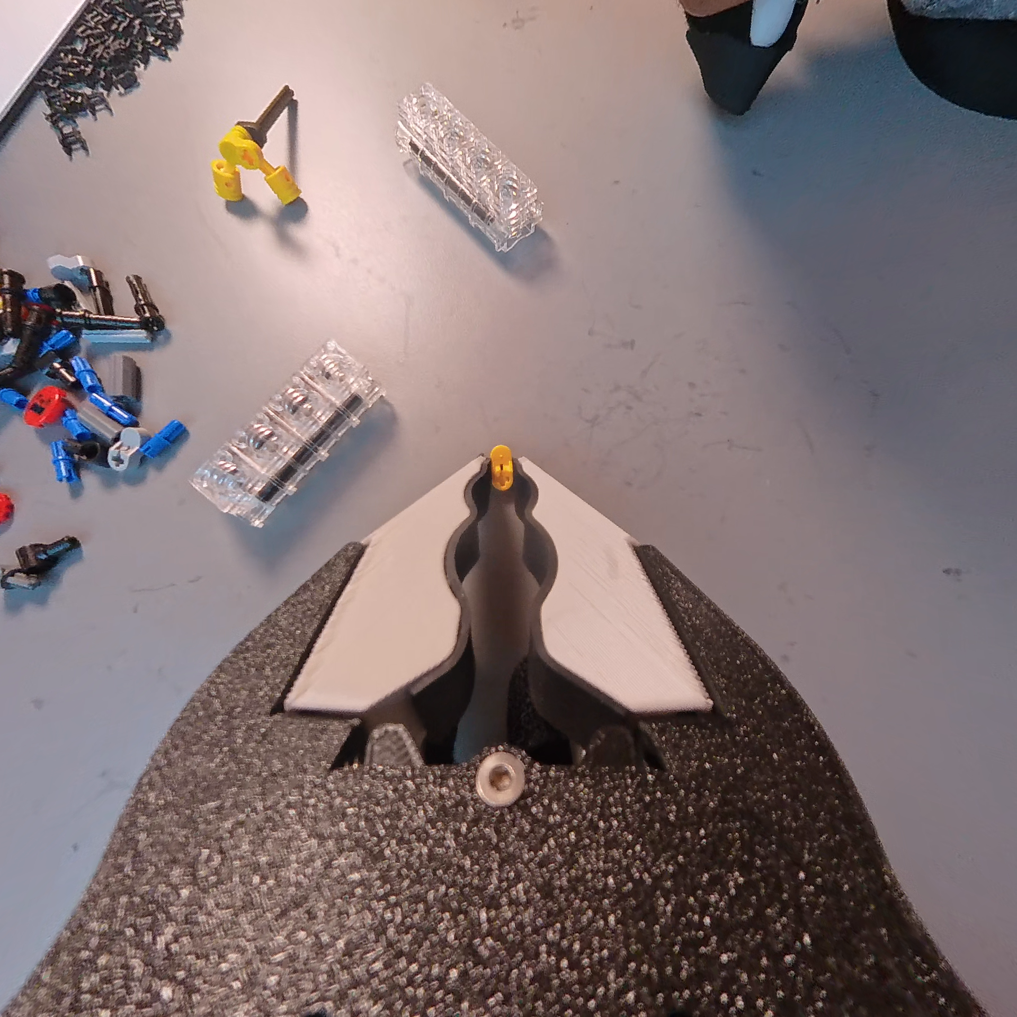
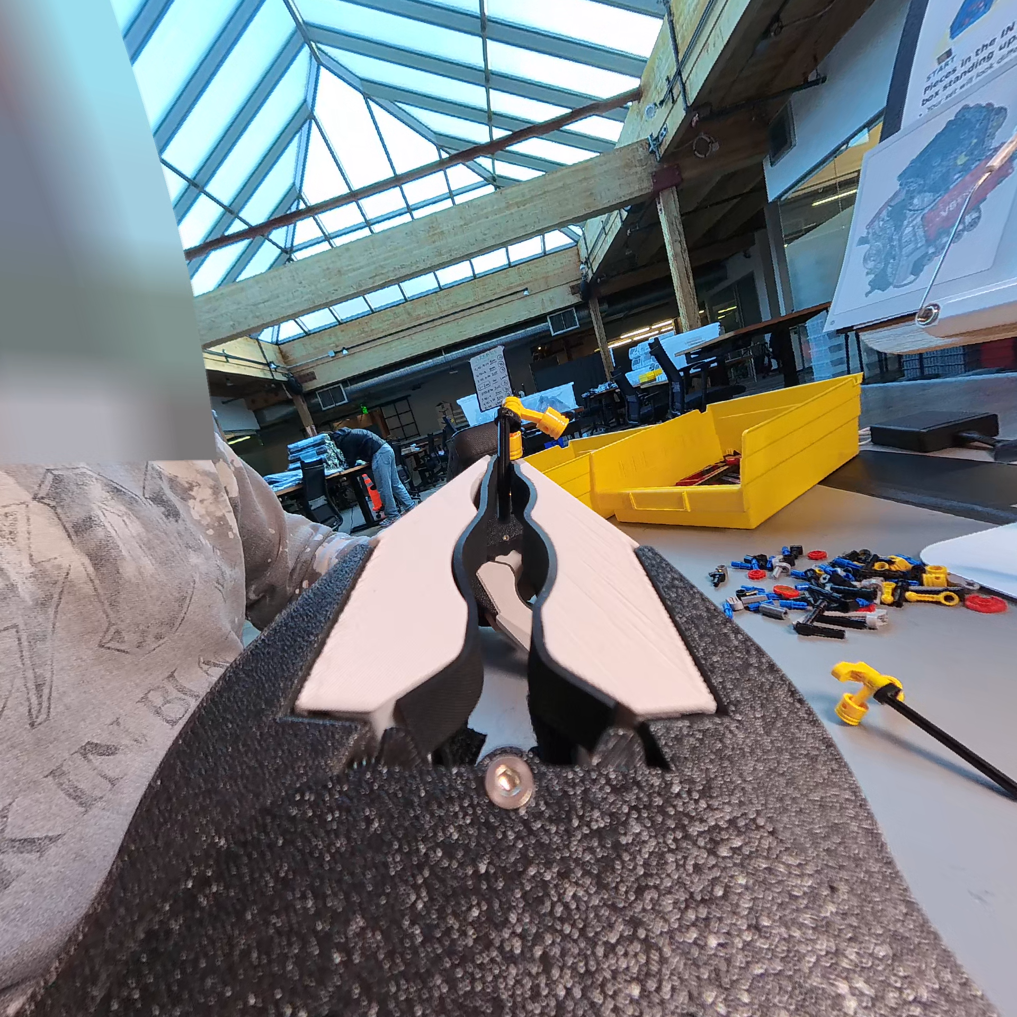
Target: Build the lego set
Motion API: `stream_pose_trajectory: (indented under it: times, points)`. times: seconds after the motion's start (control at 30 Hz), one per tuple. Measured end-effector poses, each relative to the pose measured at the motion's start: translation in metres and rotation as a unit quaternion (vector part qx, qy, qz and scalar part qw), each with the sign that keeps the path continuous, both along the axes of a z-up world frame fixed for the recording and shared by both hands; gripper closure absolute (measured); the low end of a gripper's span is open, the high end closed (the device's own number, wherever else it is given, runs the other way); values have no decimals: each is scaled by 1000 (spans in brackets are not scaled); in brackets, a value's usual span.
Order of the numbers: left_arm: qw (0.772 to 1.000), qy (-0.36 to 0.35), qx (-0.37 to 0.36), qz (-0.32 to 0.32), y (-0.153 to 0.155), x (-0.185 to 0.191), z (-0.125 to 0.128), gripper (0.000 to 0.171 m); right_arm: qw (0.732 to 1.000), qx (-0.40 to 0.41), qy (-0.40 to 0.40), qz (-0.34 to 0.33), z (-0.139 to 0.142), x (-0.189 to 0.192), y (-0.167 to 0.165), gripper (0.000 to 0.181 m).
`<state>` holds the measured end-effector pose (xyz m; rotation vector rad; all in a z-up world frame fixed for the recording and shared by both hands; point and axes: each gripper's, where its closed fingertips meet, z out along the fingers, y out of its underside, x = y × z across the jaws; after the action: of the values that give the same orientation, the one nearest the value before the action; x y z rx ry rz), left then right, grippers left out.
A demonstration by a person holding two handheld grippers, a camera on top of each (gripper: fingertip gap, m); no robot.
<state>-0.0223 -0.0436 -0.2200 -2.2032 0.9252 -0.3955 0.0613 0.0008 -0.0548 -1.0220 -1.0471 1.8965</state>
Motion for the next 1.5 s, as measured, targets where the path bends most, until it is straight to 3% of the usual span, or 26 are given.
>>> stream_pose_trajectory:
  times: [0.13,0.23,0.37,0.57,0.87,1.27,1.5]
  points:
    - [1000,-19,15,3,3,0,7,164,1000,6,-3,-1,-1,0,-1,178]
    - [991,-125,42,10,7,8,40,164,1000,17,-7,-8,-2,-1,-1,178]
    - [945,-316,82,7,7,12,103,164,995,85,-34,-40,-10,-8,-5,178]
    - [891,-446,83,-14,-2,16,140,164,988,136,-66,-34,-24,-18,-21,177]
    - [869,-494,35,-7,-2,28,141,164,977,189,-92,-36,-33,-25,-33,177]
    - [791,-601,-100,59,9,20,127,165,920,341,-142,-133,-52,-33,-23,177]
    - [769,-619,-141,78,13,21,115,165,877,421,-162,-162,-63,-37,-22,177]
